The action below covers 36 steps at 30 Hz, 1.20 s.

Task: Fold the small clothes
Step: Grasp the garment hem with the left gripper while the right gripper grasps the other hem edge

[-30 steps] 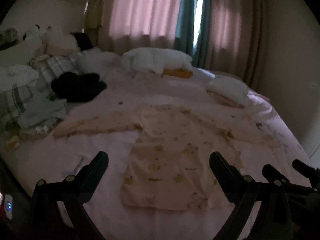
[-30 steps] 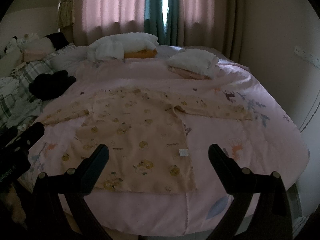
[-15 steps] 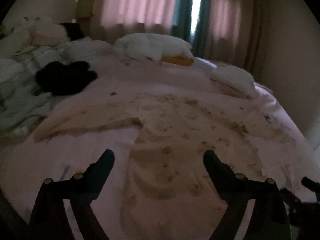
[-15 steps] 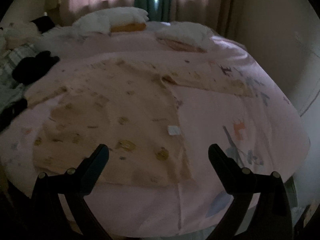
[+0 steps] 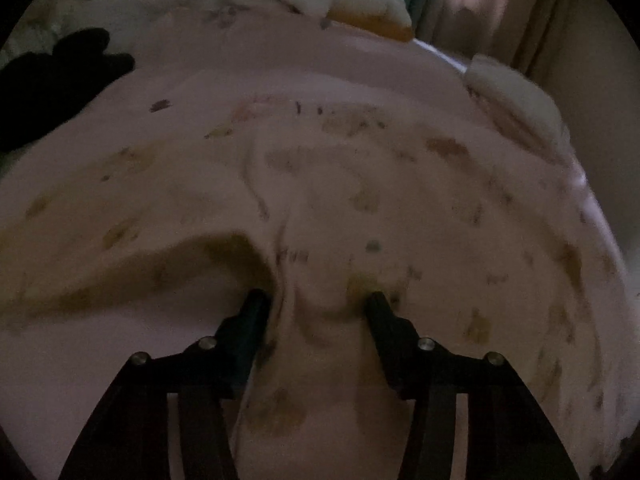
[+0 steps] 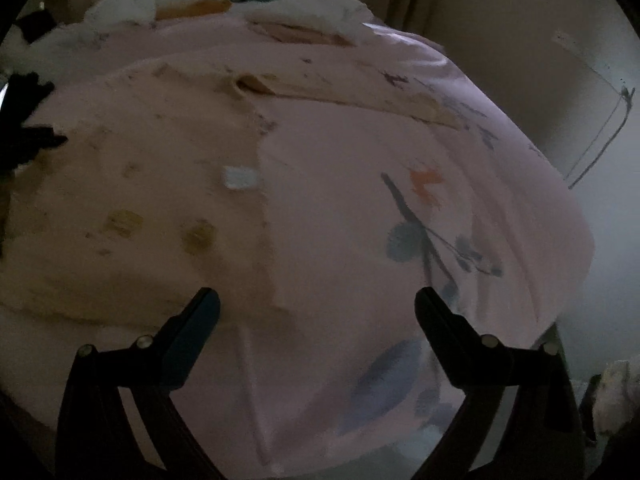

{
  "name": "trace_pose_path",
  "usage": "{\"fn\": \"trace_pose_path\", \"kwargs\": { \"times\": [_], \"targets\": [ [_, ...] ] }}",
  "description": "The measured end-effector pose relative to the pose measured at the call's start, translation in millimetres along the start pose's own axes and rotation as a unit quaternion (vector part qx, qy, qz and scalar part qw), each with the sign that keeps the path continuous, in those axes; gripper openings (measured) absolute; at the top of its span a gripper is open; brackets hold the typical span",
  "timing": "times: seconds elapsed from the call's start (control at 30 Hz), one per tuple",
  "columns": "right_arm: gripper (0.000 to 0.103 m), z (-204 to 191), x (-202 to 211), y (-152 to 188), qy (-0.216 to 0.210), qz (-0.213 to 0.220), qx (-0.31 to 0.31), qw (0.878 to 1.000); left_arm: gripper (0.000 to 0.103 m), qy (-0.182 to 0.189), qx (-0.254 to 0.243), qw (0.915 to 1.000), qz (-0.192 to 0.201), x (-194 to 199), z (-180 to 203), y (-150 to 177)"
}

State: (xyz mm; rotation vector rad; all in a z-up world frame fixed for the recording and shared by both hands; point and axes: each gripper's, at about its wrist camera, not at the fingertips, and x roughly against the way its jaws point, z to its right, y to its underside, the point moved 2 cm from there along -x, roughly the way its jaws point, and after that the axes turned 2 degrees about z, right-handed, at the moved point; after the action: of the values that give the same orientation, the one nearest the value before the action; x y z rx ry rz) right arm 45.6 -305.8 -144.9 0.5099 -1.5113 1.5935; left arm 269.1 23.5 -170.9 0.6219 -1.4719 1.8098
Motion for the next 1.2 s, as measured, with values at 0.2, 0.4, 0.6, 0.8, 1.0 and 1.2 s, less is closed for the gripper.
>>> {"fn": "trace_pose_path", "kwargs": {
  "times": [0.2, 0.4, 0.6, 0.8, 1.0, 1.2],
  "targets": [
    [0.098, 16.5, -15.1, 8.0, -0.02, 0.009, -0.035, 0.999, 0.023, 0.009, 0.048, 0.9986, 0.02, -6.0, -13.5, 0.9],
    [0.091, 36.0, -24.2, -18.2, -0.041, 0.04, -0.073, 0.996, 0.012, 0.042, 0.106, 0.9932, 0.022, -5.3, -39.4, 2.7],
    [0.091, 101.4, -53.3, -92.2, -0.003, 0.074, -0.1, 0.992, 0.012, -0.038, 0.04, 0.9983, 0.019, -14.7, -15.5, -8.6],
    [0.075, 174.2, -129.5, -157.9, -0.05, 0.032, -0.189, 0.98, 0.011, -0.122, -0.033, 0.9918, 0.02, -18.6, 6.1, -4.5],
    [0.047, 221.1, -214.1, -176.5, -0.108, -0.031, -0.358, 0.927, 0.008, -0.183, -0.088, 0.9791, 0.017, -23.2, 21.9, -2.0],
    [0.011, 219.4, -244.9, -187.1, -0.079, -0.02, -0.381, 0.921, 0.0, -0.289, -0.191, 0.9381, 0.011, -39.1, 52.8, 9.1]
  ]
}}
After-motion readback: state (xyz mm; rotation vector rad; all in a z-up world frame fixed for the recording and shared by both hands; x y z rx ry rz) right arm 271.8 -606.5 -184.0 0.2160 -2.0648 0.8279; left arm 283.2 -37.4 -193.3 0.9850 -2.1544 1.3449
